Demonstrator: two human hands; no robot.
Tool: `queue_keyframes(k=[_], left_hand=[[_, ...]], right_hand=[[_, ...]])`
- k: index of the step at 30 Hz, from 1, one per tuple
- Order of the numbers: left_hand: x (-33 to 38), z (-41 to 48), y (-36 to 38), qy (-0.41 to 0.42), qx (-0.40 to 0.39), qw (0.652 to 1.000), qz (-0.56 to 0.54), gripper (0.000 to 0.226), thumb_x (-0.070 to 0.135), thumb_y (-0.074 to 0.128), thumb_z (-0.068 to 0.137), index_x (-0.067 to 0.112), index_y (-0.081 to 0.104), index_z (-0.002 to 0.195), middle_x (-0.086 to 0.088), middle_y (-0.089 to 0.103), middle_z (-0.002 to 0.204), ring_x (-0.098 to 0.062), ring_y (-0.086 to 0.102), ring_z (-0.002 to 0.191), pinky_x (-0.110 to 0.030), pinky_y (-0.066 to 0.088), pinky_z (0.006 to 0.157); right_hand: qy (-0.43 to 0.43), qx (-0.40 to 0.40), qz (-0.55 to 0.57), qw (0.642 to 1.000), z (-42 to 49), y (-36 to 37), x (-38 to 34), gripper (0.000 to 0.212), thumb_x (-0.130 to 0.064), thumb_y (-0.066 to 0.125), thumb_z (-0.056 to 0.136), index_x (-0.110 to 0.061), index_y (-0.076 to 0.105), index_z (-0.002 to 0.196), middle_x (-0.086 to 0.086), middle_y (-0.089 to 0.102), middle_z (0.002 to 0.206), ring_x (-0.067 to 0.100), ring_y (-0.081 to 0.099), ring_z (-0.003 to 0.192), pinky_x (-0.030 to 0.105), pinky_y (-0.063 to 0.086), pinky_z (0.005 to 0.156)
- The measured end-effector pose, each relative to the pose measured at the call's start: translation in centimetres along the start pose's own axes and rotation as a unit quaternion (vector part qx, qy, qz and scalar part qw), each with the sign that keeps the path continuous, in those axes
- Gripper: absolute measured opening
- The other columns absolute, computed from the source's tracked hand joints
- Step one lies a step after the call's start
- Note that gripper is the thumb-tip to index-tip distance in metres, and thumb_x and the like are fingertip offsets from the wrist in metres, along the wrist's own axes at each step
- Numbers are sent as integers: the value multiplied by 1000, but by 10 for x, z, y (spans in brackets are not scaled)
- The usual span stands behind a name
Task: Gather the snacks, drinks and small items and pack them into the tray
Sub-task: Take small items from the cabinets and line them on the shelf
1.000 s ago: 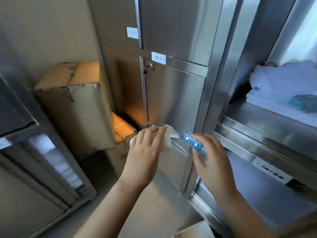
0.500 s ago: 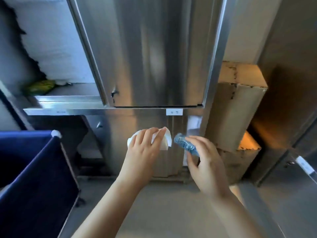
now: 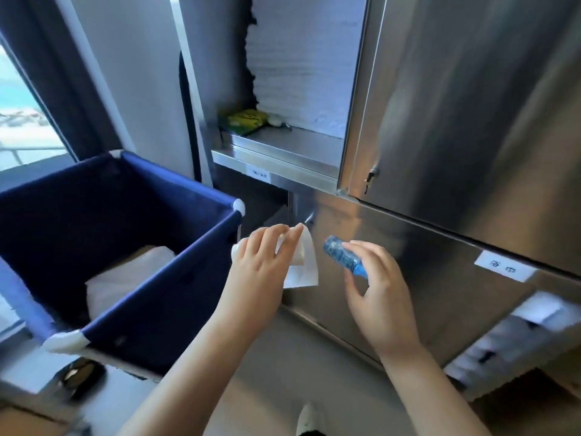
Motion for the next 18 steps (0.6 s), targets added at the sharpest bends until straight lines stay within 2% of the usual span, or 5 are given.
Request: queue_keyframes(k=[2,6,10,14,18], left_hand=[[-20,24,12,-20,-6,1000,4,89,-9,63,55,14,43,139,-5,50,126,-25,42,110,-40,43,82],[-51,97,33,-28,-10,999,12,87,-11,66,58,13,44,139,-5,51,126,-24,41,110,-42,43,85],[-91,169,51,-28,-9,999,30,83,-5,70,62,14,45,139,-5,52,127,-27,47,112,-42,44,88],[-130,210,77,-51,-8,998,37,82,-2,71,63,13,45,139,-6,52,126,-25,42,112,-42,45,88],[-164,240,102,-59,-15,998,31,80,-1,74,64,12,45,138,-7,52,124,-25,42,110,-43,46,86]], right_hand=[[-12,-21,5,1000,28,25,13,43,2,68,79,-11,60,119,1,58,118,15,53,113,25,41,99],[-4,-52,19,998,98,70,49,46,-3,69,81,-17,57,123,-4,55,122,10,49,115,18,38,98],[-14,-37,42,998,169,109,80,43,-6,67,84,-17,56,124,-5,55,121,12,51,113,22,41,98],[-17,-36,59,997,221,152,98,42,-1,67,82,-14,57,121,-3,55,119,14,53,113,22,38,99],[-19,-57,41,997,254,190,109,43,1,70,79,-11,60,119,0,57,117,15,54,110,28,45,96]])
Point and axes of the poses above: each hand's wrist, its own z-axis towards the middle knuckle, its own y-axis out of the palm, x = y × z, the point moved 2 cm from there along z, towards the middle knuckle
